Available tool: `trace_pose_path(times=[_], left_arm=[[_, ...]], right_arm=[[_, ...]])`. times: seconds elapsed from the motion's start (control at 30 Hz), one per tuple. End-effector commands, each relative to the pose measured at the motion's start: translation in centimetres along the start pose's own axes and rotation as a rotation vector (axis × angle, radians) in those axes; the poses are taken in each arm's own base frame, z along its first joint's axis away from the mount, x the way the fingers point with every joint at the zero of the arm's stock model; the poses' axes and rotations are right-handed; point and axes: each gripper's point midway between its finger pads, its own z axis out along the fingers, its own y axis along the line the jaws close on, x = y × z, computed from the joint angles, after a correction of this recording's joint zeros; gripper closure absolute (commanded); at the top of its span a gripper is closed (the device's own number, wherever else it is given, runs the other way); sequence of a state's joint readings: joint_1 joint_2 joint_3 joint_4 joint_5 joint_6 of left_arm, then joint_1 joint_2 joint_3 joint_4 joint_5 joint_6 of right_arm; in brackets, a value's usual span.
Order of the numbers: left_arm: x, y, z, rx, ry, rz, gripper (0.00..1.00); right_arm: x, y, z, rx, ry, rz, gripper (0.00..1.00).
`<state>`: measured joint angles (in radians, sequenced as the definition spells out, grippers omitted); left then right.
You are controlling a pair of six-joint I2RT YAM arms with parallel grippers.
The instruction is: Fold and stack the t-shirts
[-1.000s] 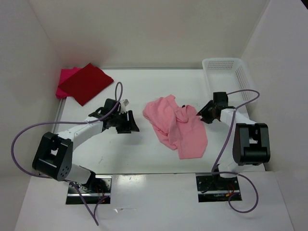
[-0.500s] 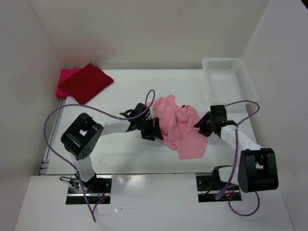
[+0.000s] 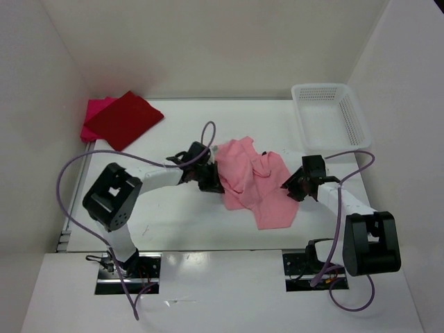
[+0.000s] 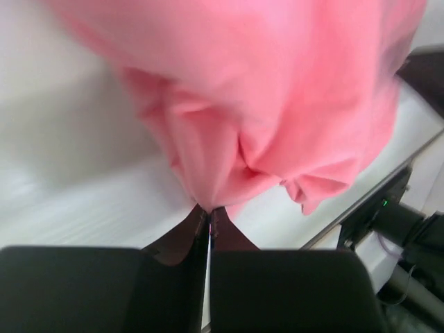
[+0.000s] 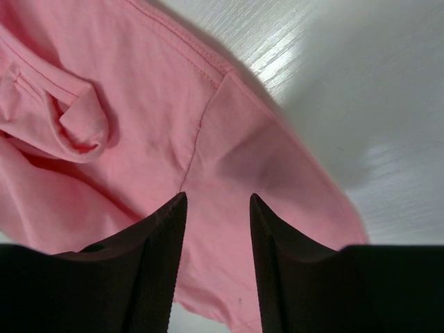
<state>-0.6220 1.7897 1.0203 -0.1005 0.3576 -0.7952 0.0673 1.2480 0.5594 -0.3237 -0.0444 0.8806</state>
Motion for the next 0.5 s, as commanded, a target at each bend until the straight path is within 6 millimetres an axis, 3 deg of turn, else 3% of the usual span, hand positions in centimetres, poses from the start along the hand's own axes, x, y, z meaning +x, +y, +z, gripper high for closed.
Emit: trace_pose_path(times=[0.0,0.07,0.1,0.23,0.3,0.4,0.43,0.47], left_arm=[[-5.1,0.8,-6.9,-0.028,-0.130,0.105,1.00],[-7.9,1.2,-10.6,-0.075,-0.204,0.145,1.00],[-7.3,2.1,-11.7,-0.122,-0.168,0.180,1.00],[-8.3,2.5,-16.0,-0.252,-0.159,0.269,1.00],[-8.6,3.9,-17.9,-0.372,-0.187,0.275,1.00],[-9.0,7.7,-19.3,-0.583,-0.232,0.258,0.98],[-8.1,9.9,-19.2,-0.672,-0.217,0.226,0.97],[-8.6,11.3,-18.7,-0.713,-0.225,0.212,0.95]], right_arm=[[-0.3,0.5,0.6,-0.011,0.003,-0.019,0.54],[0.0,0.3,1.1,-0.004,0.022,-0.019,0.54],[0.0,0.5,1.2,-0.014,0.026,-0.019,0.54],[0.1,1.7,1.5,-0.036,0.036,-0.048,0.54],[0.3,1.1,2.0,-0.012,0.043,-0.047,0.54],[0.6,1.5,2.0,-0.027,0.049,-0.055,0.54],[0.6,1.6,2.0,-0.027,0.049,-0.055,0.54],[0.7,1.6,1.9,-0.033,0.056,-0.064,0.54]])
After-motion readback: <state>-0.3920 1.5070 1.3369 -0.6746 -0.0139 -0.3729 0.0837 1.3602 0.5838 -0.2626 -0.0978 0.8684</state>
